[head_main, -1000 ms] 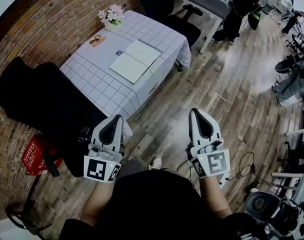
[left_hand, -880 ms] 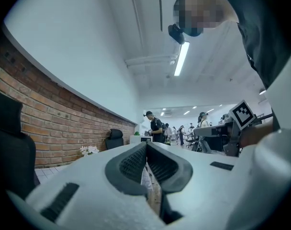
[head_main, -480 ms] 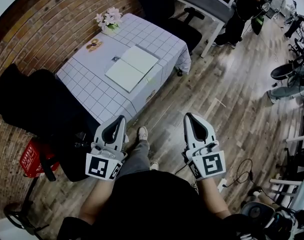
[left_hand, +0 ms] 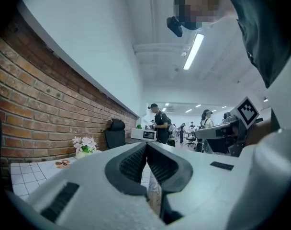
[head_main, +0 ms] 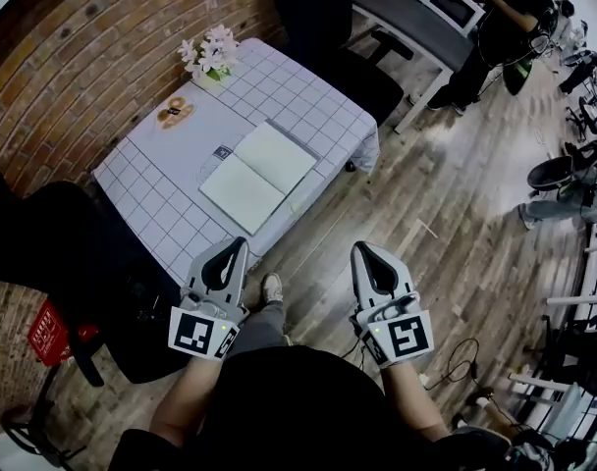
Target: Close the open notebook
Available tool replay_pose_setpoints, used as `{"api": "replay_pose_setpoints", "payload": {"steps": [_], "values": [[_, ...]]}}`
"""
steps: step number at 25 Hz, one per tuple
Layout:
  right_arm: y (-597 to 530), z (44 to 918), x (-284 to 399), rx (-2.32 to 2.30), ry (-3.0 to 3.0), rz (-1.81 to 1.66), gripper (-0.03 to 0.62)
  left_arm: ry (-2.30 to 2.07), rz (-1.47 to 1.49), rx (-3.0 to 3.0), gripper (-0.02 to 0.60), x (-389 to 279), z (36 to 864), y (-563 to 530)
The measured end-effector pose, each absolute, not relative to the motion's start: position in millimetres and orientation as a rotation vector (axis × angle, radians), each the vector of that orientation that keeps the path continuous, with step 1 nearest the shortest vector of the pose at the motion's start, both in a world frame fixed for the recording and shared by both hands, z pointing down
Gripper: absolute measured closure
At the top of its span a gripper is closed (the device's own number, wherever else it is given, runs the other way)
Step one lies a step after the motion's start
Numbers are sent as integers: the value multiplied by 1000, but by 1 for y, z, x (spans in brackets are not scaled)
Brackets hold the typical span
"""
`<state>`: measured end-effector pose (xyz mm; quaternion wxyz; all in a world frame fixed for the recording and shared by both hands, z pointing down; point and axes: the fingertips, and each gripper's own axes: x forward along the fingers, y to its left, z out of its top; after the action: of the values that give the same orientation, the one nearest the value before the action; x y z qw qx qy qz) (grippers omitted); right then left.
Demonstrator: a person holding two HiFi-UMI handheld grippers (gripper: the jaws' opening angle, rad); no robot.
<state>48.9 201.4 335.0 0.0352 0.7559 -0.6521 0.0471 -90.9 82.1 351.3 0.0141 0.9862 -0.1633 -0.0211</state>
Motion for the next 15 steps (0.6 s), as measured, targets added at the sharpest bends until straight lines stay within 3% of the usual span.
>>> {"api": "replay_pose_setpoints", "payload": {"steps": [15], "values": [[85, 335, 93, 2248, -2019, 200, 580, -517, -52, 3003, 555, -43, 369, -23]]}}
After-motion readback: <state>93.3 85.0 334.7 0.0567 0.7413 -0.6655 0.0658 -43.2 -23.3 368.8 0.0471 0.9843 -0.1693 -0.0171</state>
